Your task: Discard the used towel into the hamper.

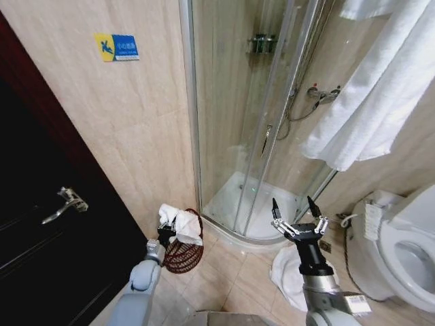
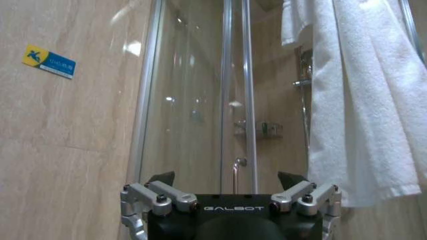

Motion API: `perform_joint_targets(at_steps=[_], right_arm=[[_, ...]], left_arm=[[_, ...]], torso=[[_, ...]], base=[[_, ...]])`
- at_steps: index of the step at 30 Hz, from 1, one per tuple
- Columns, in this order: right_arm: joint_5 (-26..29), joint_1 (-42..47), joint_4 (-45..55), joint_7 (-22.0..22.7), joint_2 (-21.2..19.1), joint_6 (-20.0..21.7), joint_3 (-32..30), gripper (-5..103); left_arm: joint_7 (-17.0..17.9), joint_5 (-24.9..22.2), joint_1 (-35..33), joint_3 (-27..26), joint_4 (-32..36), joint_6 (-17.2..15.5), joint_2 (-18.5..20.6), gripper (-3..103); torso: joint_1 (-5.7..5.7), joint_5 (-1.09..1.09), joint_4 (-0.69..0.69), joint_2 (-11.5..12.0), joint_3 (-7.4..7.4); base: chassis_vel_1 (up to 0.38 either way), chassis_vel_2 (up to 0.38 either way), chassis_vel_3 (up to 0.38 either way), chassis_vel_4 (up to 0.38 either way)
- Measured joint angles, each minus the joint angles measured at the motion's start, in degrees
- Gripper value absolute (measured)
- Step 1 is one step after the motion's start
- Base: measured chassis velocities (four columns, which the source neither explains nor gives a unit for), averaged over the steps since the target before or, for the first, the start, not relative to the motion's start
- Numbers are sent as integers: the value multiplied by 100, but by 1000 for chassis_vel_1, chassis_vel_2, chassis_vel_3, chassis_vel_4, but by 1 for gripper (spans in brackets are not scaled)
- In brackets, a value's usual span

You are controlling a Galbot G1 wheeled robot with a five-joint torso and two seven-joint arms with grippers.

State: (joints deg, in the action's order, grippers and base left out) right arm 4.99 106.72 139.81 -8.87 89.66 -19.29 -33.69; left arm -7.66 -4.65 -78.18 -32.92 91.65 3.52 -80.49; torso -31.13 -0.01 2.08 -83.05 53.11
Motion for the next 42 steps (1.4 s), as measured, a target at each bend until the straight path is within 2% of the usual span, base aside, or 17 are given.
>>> perform_joint_targets(at_steps=[4,10,18,22,37,40,41,42], right_arm=[[-44,23,1,-163,-26,-160,-72,100],[-58,36,31,-213,-47,-174,-73,100],[-32,61,-14,-210,-48,-238,-83,100],[-13,37,-19,-270,-47,-228,-70,100],[36,33,-39,-304,-25,-220,-125,100],[36,30,-52,-302,-23,-210,-117,100],[36,30,-52,-302,-23,-210,-117,100],[36,30,-52,-298,-25,-202,-118,100]], left_arm=[[36,44,113,71,-264,33,14,7],[303,191,443,232,-910,27,15,7],[380,370,689,304,-1589,73,-33,7],[441,593,968,377,-2218,172,-54,7],[469,799,1612,587,-3266,260,17,5],[564,883,1785,648,-3551,247,14,21],[564,883,1785,648,-3551,247,14,21],[565,923,1782,681,-3567,195,21,26]], torso=[[-3,1,1,1,1],[4,1,1,0,-1],[2,0,2,0,0],[1,0,1,0,0],[1,1,1,0,0],[1,1,1,0,0],[1,1,1,0,0],[1,0,1,0,0]], base=[[-55,79,40,-63],[0,0,0,0],[0,0,0,0],[0,0,0,0],[0,0,0,0],[0,0,0,0],[0,0,0,0],[0,0,0,0]])
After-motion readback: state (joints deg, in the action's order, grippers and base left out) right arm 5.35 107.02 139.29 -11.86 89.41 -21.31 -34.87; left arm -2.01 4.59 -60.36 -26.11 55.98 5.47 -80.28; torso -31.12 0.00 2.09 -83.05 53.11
